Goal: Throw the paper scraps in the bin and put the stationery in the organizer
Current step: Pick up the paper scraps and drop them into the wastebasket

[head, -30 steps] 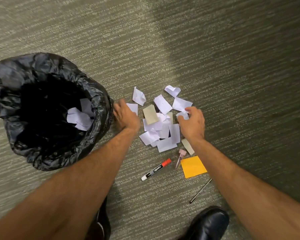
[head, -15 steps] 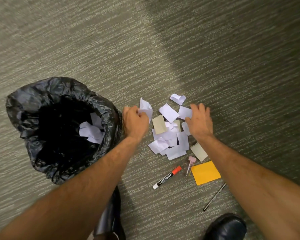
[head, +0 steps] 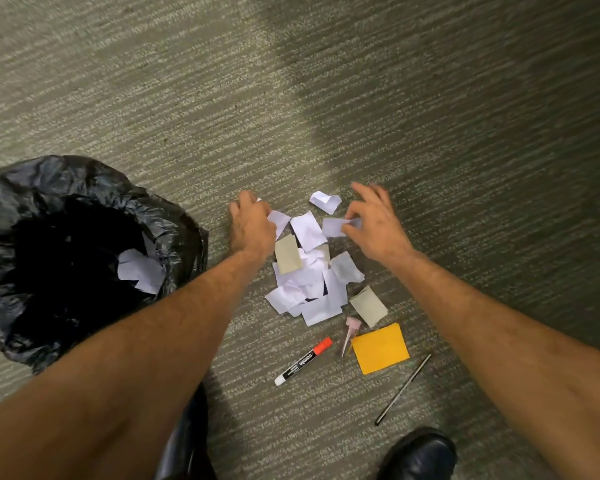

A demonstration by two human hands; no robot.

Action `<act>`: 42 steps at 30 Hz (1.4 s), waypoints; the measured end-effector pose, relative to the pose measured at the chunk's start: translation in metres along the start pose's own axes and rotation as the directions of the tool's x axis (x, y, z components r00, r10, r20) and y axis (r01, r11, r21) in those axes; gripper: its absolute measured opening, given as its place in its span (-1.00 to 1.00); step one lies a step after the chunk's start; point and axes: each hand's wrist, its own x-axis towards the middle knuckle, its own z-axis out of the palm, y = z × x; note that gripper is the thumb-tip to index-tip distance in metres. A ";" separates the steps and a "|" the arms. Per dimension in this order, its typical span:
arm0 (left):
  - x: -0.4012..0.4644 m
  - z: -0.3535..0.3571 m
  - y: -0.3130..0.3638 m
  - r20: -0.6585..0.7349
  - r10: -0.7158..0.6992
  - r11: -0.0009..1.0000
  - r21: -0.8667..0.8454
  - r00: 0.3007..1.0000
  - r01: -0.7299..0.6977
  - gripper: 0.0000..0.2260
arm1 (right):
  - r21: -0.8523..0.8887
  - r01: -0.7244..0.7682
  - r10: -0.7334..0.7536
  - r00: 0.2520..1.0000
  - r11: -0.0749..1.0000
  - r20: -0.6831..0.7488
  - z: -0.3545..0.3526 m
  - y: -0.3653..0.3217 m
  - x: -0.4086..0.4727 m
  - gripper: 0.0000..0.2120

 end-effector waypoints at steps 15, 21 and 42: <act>-0.037 -0.030 0.005 0.054 0.189 0.924 -0.347 0.980 -0.159 -0.39 | 0.197 -0.148 0.151 0.989 0.969 -0.002 0.009 -0.038 0.024 -0.70; -0.033 -0.010 0.000 0.405 0.179 0.968 -0.236 0.897 -0.086 -0.19 | 0.356 -0.326 0.346 0.938 0.876 0.009 -0.011 -0.015 -0.025 -0.73; -0.100 -0.059 0.005 0.139 0.108 0.989 -0.111 0.984 -0.093 -0.57 | -0.023 -0.216 0.214 0.943 0.976 0.254 0.056 -0.057 -0.080 -0.83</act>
